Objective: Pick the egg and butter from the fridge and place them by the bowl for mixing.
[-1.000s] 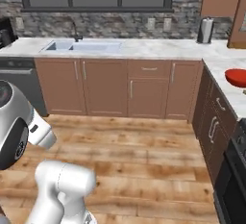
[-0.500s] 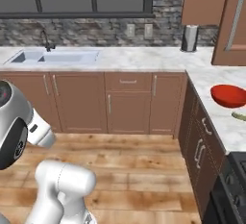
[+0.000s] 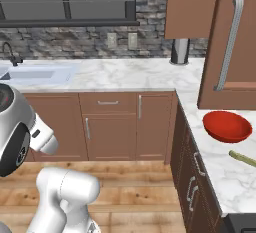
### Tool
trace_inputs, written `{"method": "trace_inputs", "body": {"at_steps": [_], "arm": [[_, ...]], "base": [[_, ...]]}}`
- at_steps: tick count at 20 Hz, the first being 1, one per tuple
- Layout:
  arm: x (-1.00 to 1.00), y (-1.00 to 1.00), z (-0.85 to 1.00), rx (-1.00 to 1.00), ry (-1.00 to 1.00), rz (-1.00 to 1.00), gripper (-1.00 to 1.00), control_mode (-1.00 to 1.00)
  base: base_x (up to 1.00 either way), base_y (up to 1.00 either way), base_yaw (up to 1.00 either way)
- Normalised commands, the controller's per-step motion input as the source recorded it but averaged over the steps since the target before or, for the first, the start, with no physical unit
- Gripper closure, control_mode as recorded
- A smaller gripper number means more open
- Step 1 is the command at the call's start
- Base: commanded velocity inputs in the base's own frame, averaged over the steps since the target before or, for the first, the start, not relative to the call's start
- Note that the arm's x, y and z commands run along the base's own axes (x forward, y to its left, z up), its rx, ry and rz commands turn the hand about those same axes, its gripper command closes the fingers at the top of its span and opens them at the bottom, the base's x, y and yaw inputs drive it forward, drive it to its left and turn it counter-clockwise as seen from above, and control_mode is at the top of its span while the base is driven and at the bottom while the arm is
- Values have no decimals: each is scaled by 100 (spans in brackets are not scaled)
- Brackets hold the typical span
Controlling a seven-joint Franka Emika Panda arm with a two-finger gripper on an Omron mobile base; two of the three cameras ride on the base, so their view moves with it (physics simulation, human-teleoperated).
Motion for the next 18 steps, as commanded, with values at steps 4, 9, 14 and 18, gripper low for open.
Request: {"method": "trace_inputs", "body": {"at_steps": [4, 9, 14, 18], "arm": [[0, 0, 0, 0, 0, 0, 100, 100], [0, 0, 0, 0, 0, 0, 100, 100], [0, 0, 0, 0, 0, 0, 100, 100], [0, 0, 0, 0, 0, 0, 100, 100]], "base": [[100, -2, -36], [100, 8, -57], [61, 15, -73], [39, 0, -85]]}}
